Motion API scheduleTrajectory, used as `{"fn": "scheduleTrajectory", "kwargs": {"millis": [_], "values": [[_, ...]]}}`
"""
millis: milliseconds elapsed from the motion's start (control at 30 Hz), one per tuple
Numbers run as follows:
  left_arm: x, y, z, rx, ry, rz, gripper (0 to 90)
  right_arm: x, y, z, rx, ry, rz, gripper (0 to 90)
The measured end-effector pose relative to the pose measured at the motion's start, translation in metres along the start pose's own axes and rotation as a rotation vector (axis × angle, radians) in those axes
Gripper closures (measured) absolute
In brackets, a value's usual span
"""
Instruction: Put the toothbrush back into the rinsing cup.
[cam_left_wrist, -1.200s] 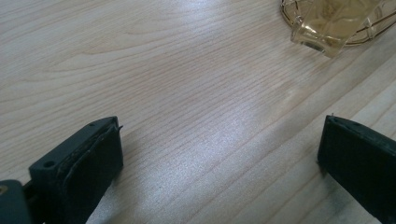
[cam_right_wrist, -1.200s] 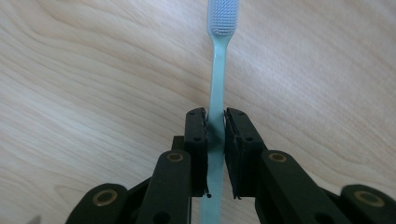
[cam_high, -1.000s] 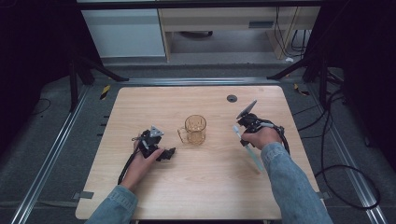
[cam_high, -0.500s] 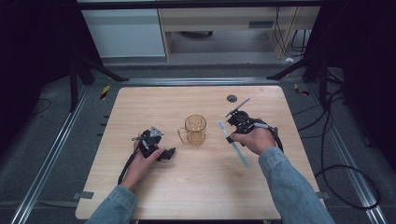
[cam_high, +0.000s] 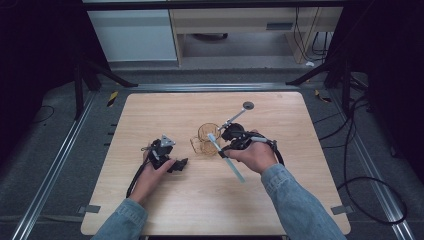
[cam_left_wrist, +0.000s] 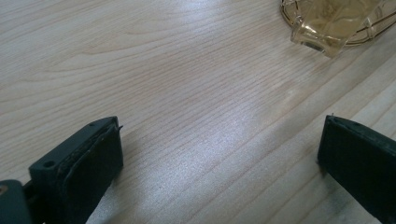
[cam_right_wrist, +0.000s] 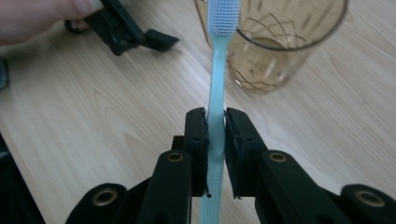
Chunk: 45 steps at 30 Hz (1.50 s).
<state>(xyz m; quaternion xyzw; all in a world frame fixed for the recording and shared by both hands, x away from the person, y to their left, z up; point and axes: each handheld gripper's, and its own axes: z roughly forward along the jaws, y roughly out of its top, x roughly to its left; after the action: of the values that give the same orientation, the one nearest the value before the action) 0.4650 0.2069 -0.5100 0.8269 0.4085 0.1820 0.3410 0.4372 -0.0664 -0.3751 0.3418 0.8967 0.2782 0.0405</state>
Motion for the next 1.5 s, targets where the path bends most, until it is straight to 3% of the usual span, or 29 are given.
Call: {"fn": "scheduleTrajectory", "kwargs": {"millis": [300, 533, 1300, 1500], "values": [[0.0, 0.0, 0.0, 0.001, 0.001, 0.0, 0.0, 0.015, 0.013, 0.014, -0.04, 0.024, -0.037, 79.5], [0.0, 0.0, 0.0, 0.001, 0.001, 0.0, 0.0, 0.017, 0.021, 0.025, -0.066, 0.028, -0.04, 79.4], [0.001, -0.001, -0.001, 0.002, 0.001, 0.0, 0.0, 0.025, 0.035, 0.028, -0.205, 0.023, -0.04, 79.4], [0.001, -0.002, -0.002, -0.003, 0.005, -0.008, 0.0, 0.027, 0.04, 0.027, -0.265, 0.016, -0.03, 79.4]]}}
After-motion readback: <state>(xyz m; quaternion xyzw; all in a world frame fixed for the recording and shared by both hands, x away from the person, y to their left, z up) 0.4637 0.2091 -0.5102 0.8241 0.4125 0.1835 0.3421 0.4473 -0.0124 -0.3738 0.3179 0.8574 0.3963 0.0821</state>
